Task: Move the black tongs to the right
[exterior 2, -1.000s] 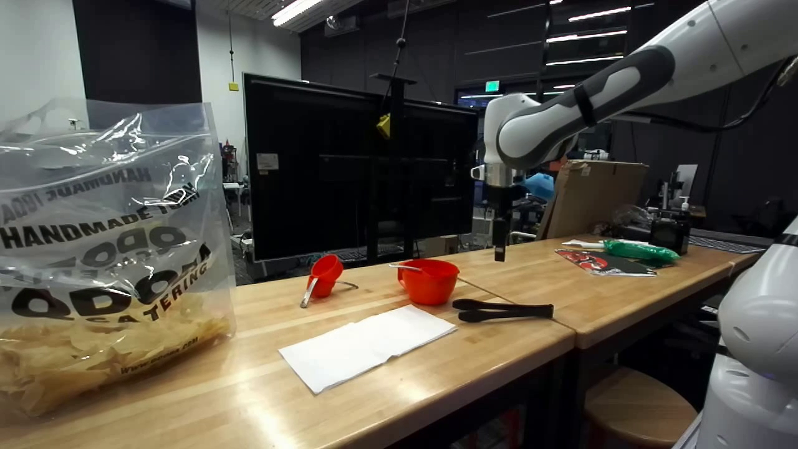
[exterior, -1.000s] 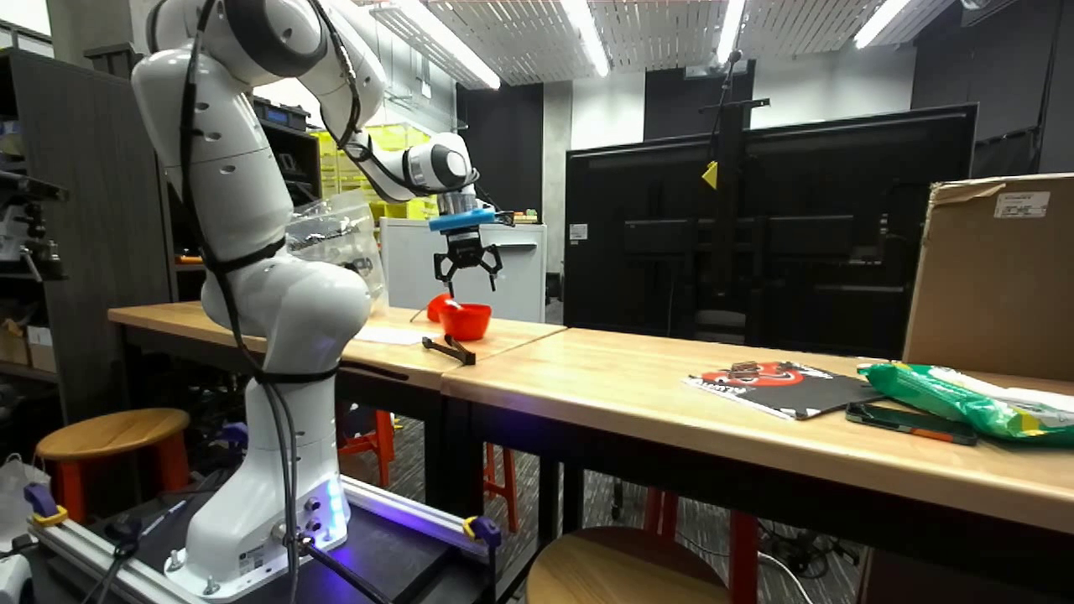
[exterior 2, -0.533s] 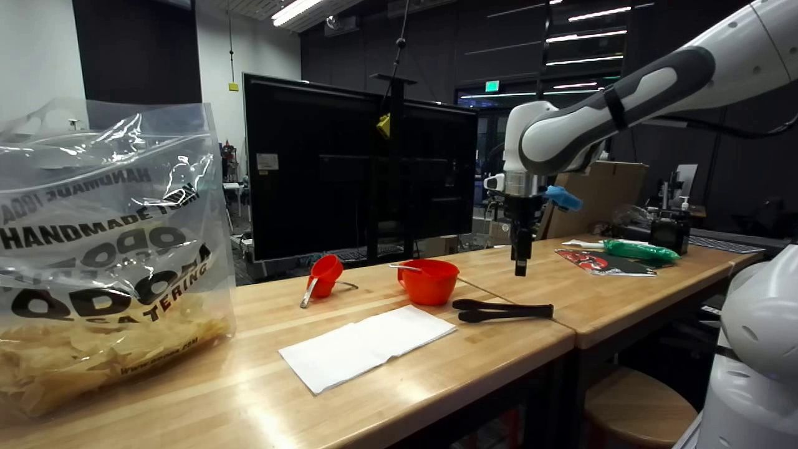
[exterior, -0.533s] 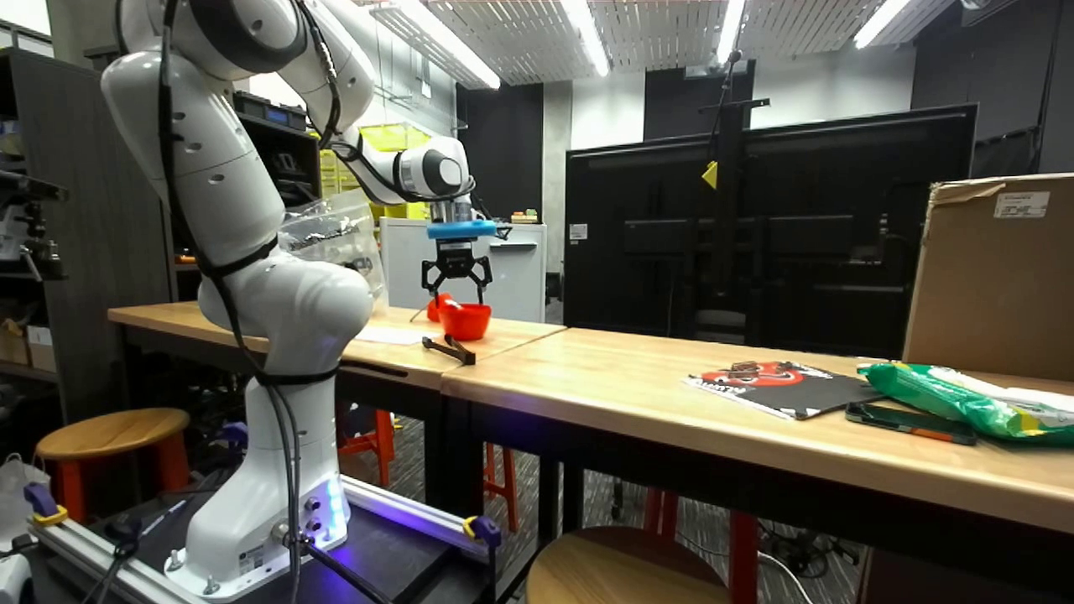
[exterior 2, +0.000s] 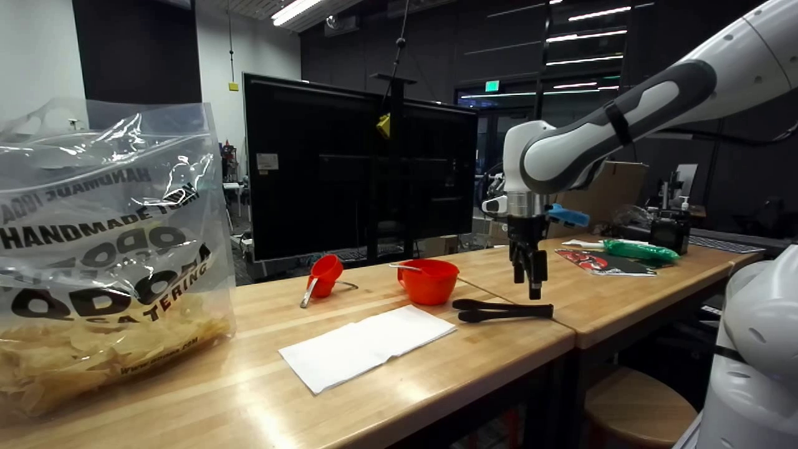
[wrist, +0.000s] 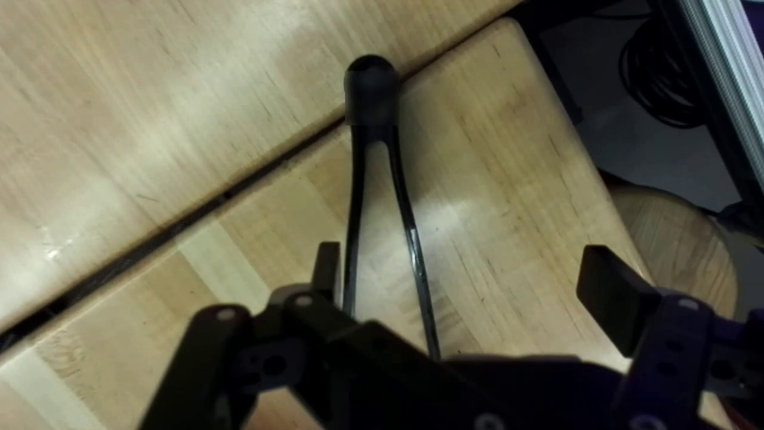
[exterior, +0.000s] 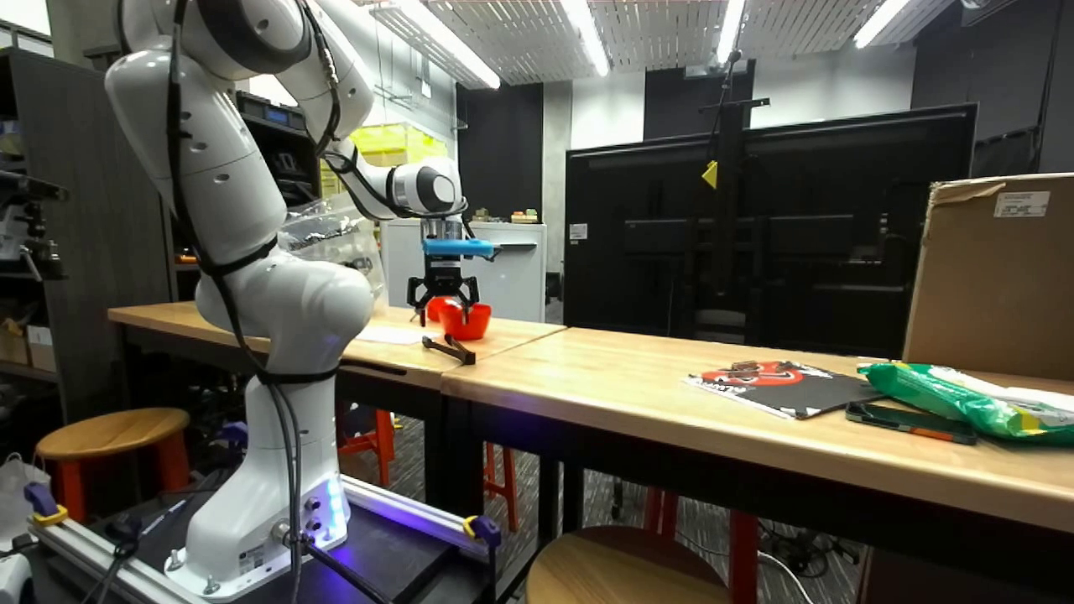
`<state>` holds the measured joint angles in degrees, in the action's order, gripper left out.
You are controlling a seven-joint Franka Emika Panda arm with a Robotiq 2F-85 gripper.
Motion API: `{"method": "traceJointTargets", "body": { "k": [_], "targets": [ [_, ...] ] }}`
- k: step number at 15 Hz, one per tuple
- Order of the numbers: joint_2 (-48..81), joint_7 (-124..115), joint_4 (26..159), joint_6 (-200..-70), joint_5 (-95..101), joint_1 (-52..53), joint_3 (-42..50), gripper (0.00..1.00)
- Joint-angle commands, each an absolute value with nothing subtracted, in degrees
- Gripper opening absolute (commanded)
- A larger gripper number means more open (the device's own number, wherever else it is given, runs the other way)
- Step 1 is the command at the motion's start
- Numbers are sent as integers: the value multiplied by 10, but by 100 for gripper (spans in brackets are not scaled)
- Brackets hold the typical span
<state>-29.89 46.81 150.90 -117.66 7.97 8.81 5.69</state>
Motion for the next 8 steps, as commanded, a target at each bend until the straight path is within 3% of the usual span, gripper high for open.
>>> {"method": "traceJointTargets", "body": {
  "k": [1,8],
  "targets": [
    [-287,505,1510,-1164,69,97,53,100],
    [-260,516,1494,-1163,71,96,42,100]
  ]
}}
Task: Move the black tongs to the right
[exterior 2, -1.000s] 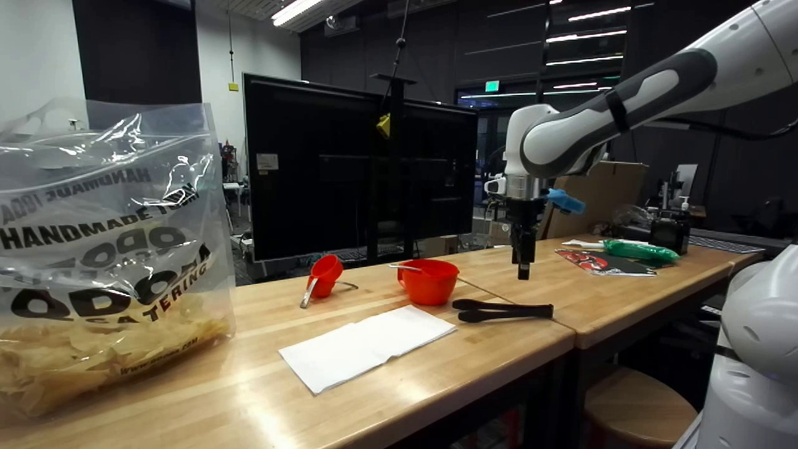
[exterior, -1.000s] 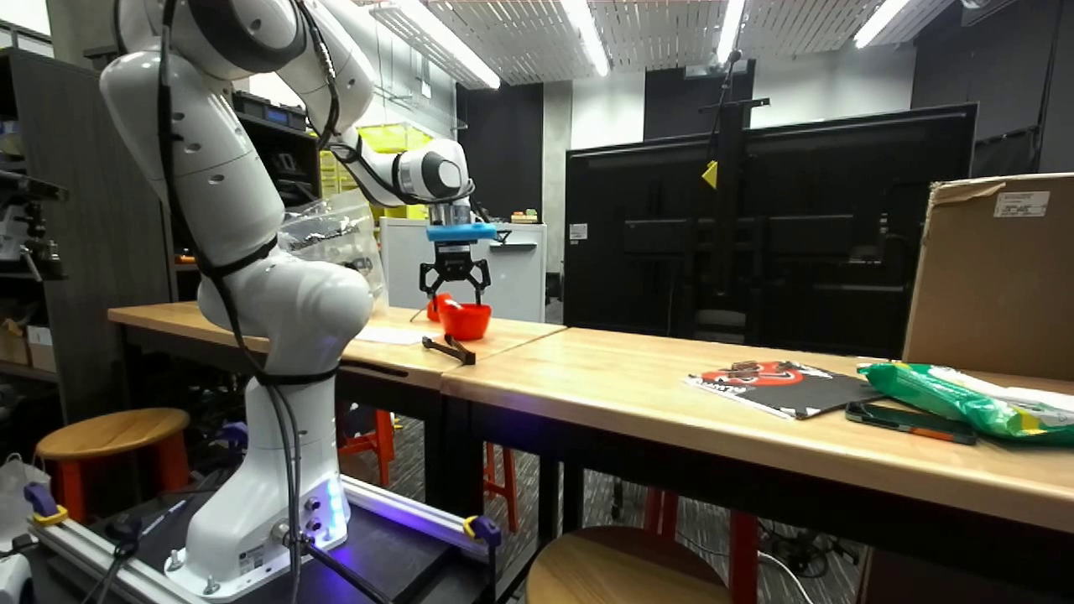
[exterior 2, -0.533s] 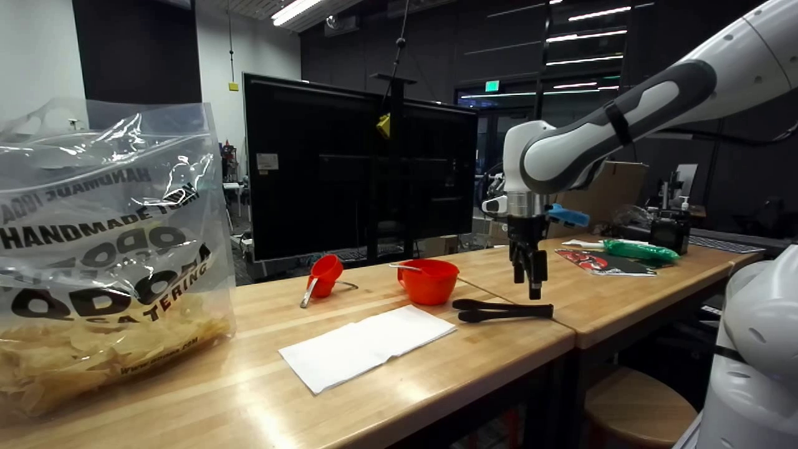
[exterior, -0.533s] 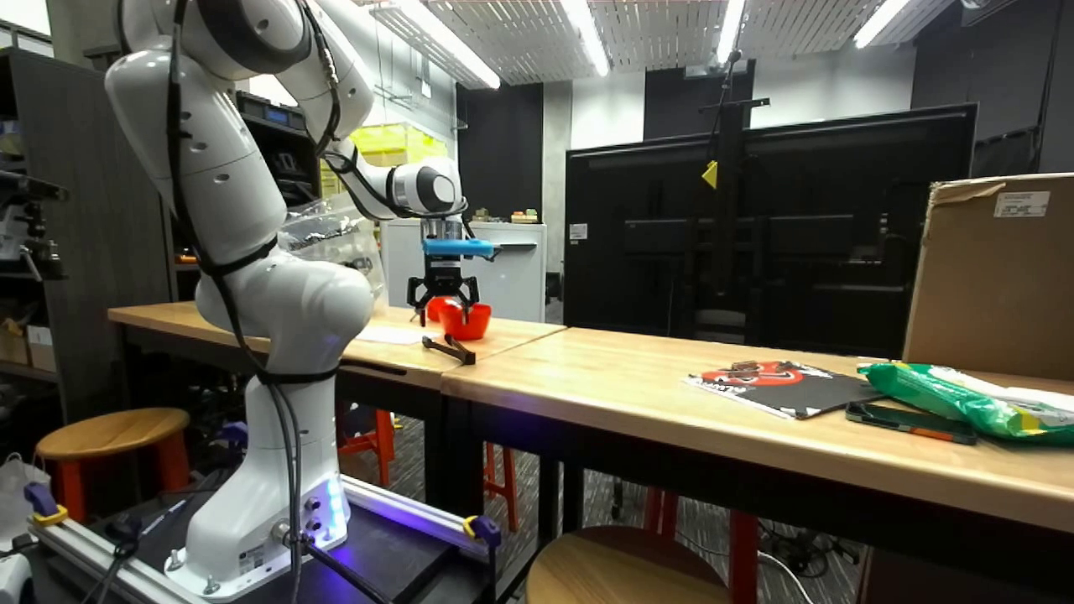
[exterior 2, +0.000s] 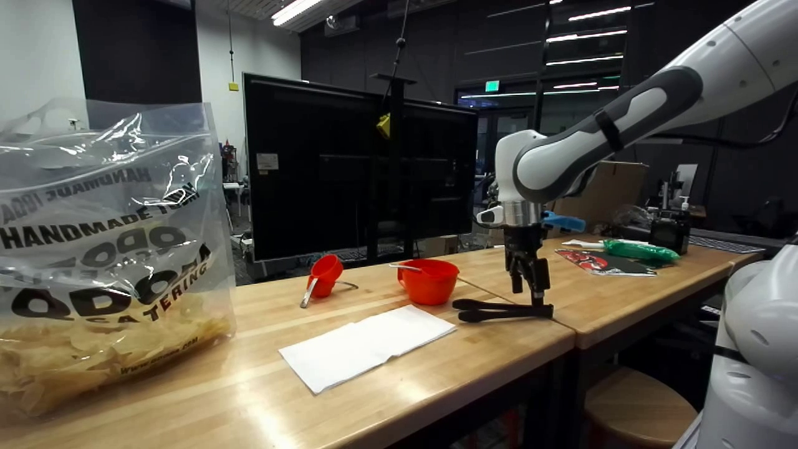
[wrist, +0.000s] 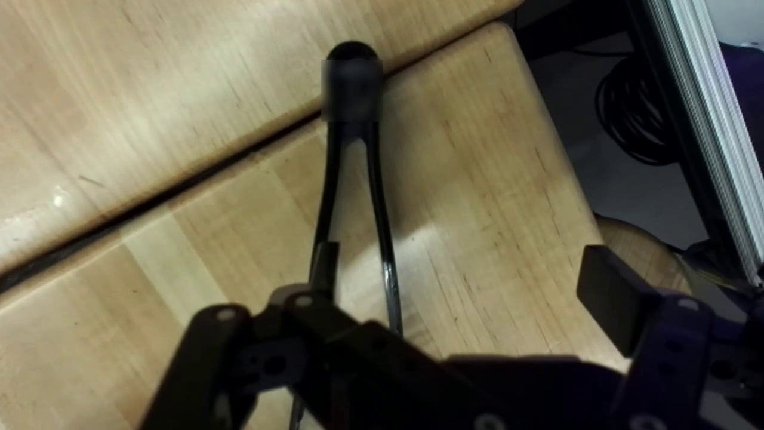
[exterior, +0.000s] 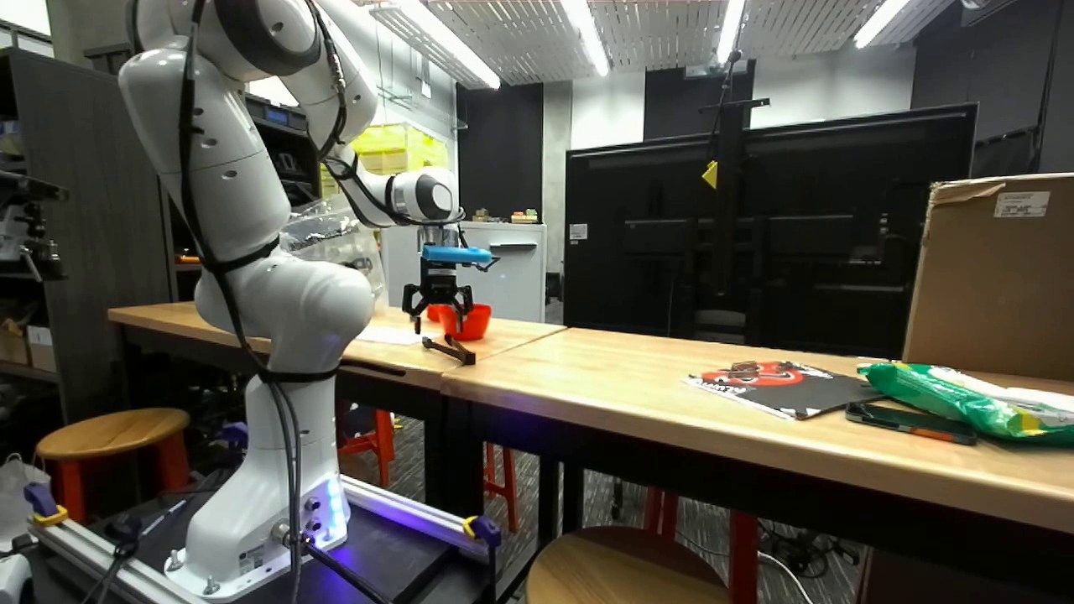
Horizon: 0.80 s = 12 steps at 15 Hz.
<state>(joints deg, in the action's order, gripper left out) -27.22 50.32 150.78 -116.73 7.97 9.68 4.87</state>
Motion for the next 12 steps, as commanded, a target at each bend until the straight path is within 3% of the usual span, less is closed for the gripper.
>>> {"method": "traceJointTargets", "body": {
  "k": [1,12],
  "targets": [
    [-256,517,1494,-1165,71,96,40,100],
    [-212,509,1484,-1173,69,98,17,100]
  ]
}}
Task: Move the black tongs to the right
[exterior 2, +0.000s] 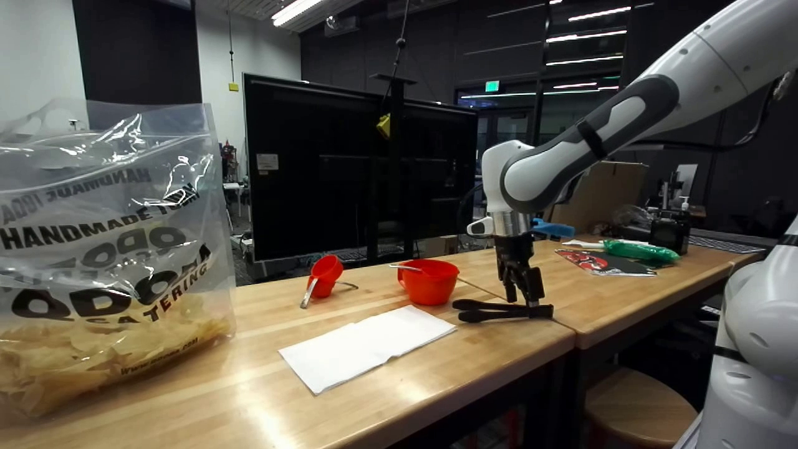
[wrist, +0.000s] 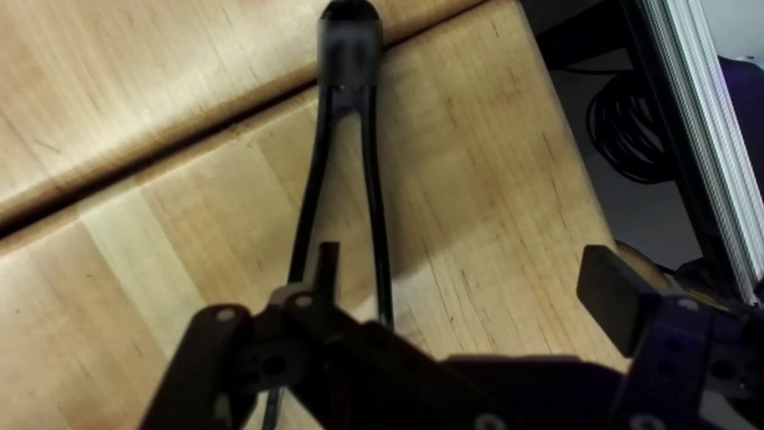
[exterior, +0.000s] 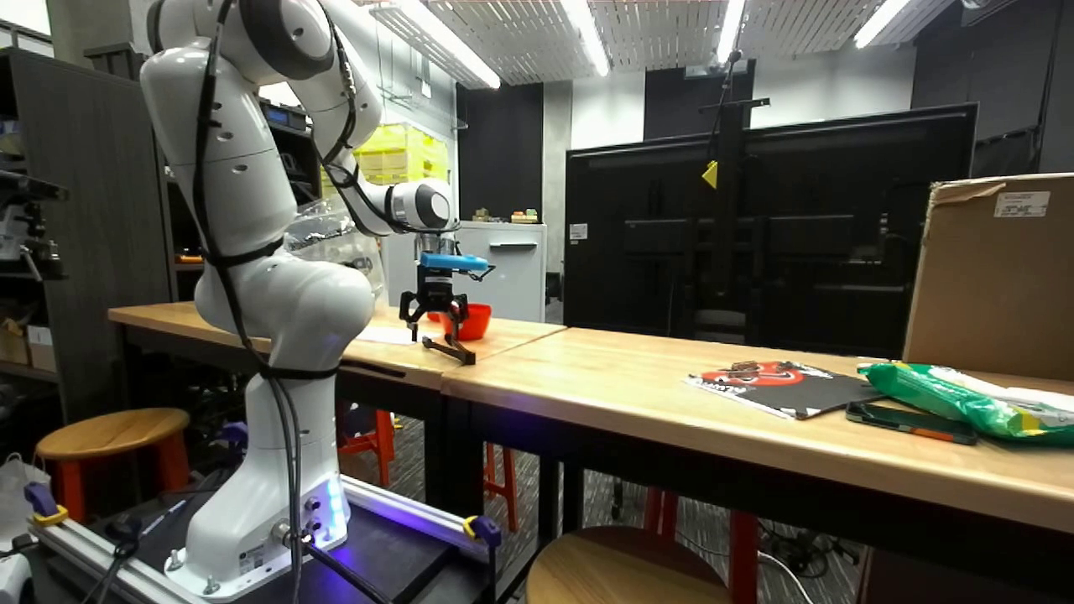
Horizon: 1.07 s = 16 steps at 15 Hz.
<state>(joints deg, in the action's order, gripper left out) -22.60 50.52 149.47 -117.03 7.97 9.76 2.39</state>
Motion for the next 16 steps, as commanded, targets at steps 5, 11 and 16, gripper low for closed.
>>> {"method": "traceJointTargets", "body": {
  "k": [5,11,16],
  "targets": [
    [-203,509,1481,-1174,68,96,13,100],
    [-198,495,1479,-1172,70,98,3,100],
    [-201,492,1479,-1174,68,97,-3,100]
  ]
}}
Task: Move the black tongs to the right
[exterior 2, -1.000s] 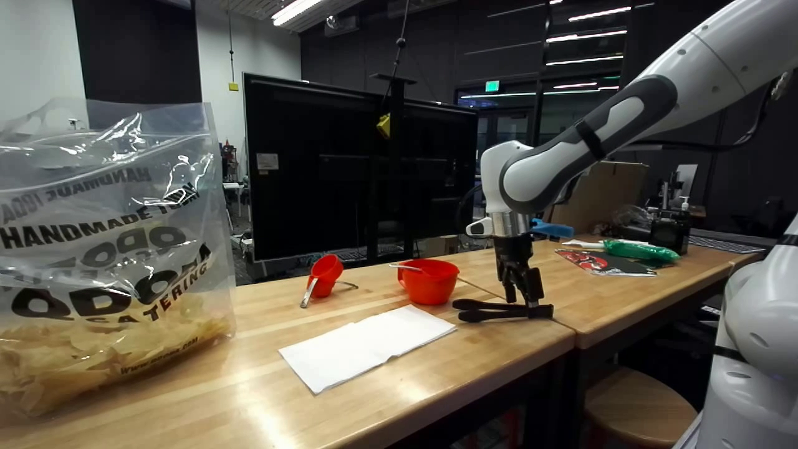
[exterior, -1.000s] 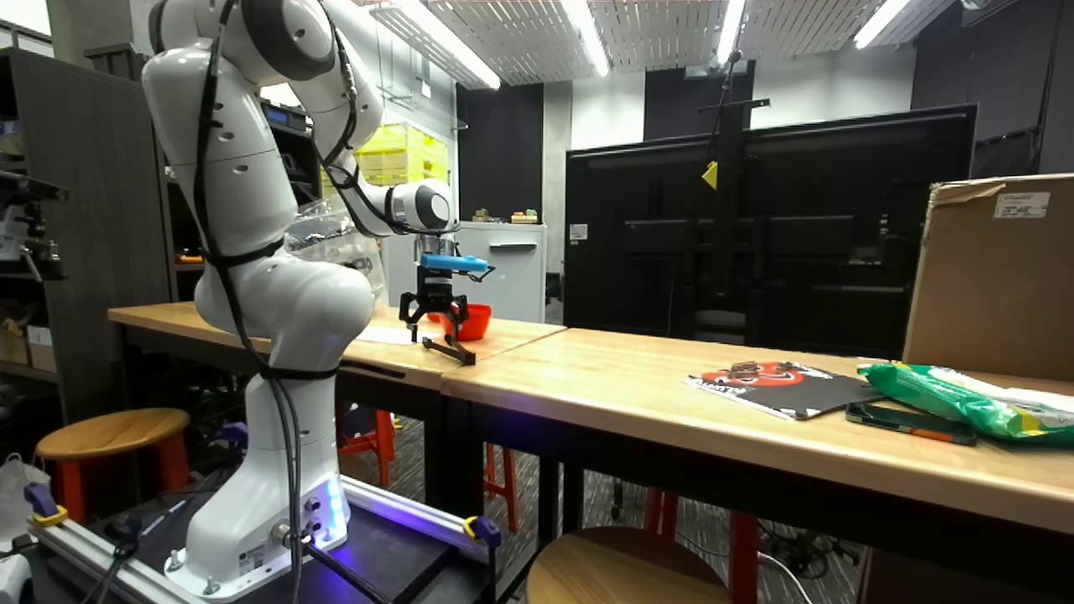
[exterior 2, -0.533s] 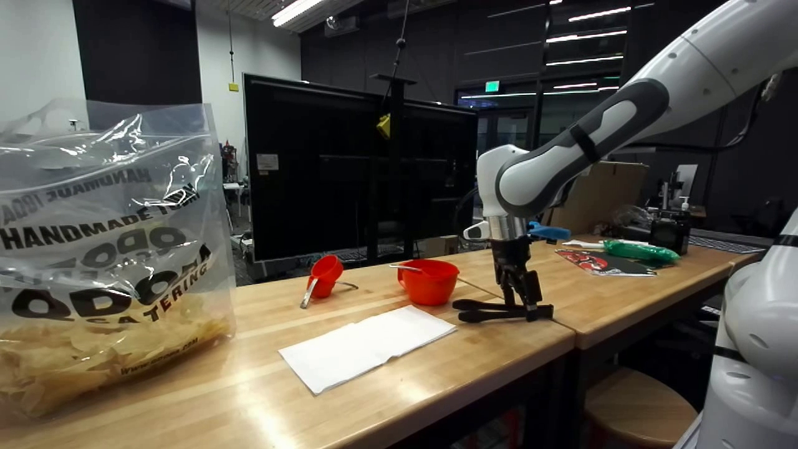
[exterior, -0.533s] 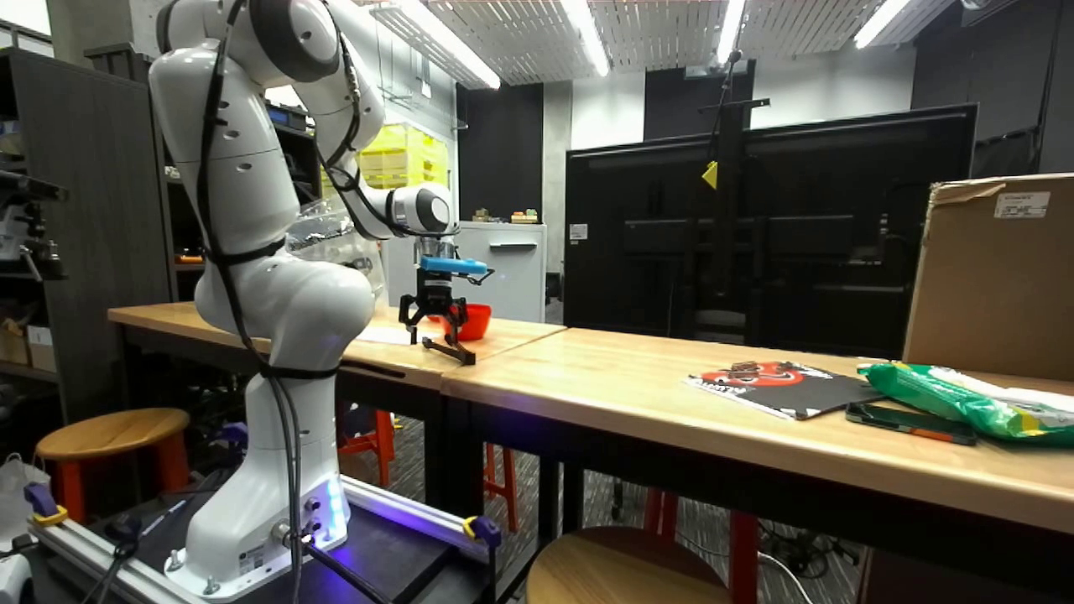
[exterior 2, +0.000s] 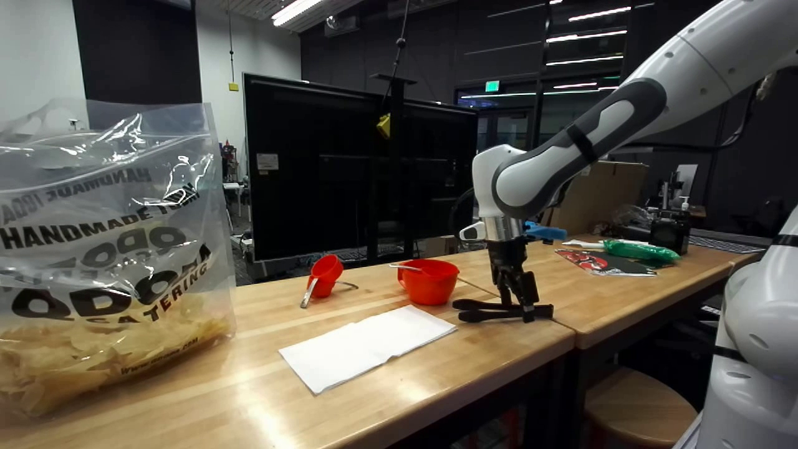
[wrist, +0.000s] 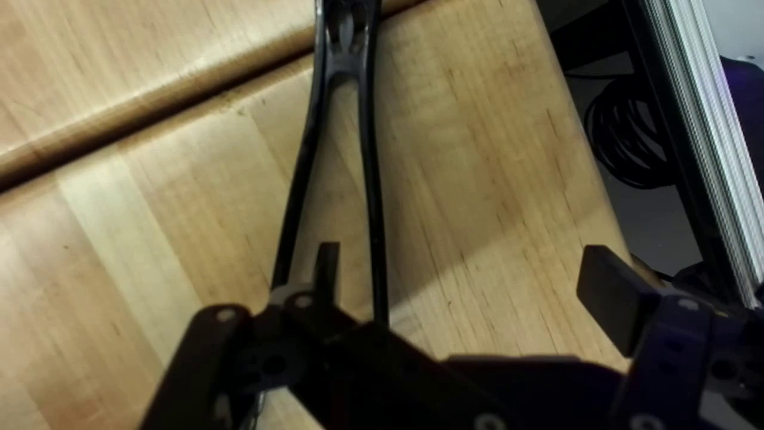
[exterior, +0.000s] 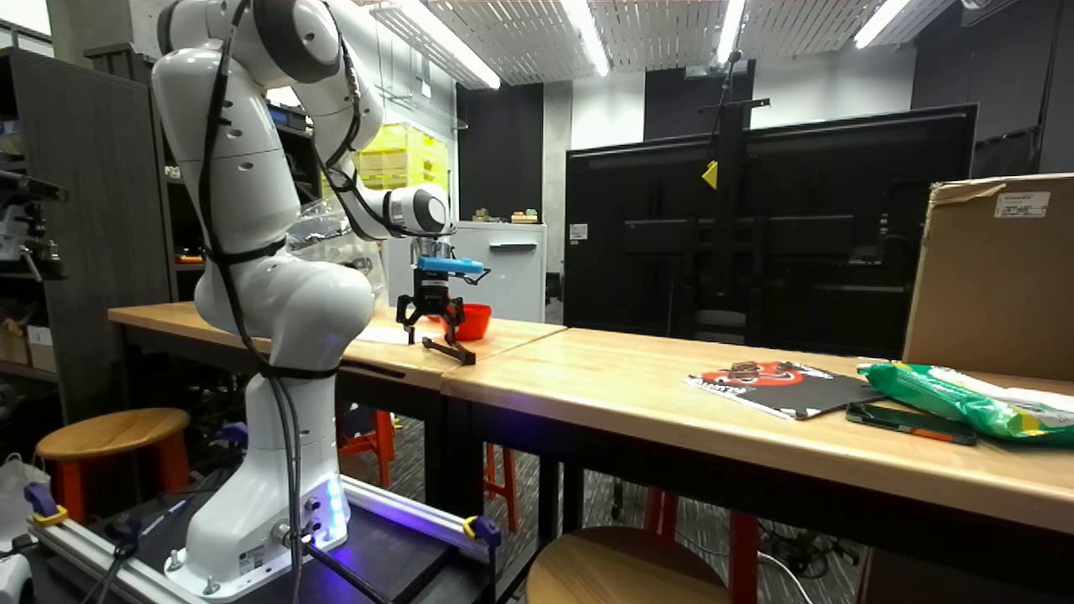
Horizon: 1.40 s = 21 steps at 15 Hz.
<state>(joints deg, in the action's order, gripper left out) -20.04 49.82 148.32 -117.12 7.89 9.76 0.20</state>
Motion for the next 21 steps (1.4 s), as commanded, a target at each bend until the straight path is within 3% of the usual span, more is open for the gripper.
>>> {"method": "traceJointTargets", "body": {
  "k": [1,13,14,16,21],
  "targets": [
    [-202,493,1479,-1172,66,97,-2,100],
    [-187,498,1476,-1172,57,97,1,100],
    [-186,498,1475,-1172,55,96,1,75],
    [-183,499,1474,-1171,51,96,1,69],
    [-179,498,1472,-1171,48,95,0,30]
  ]
}}
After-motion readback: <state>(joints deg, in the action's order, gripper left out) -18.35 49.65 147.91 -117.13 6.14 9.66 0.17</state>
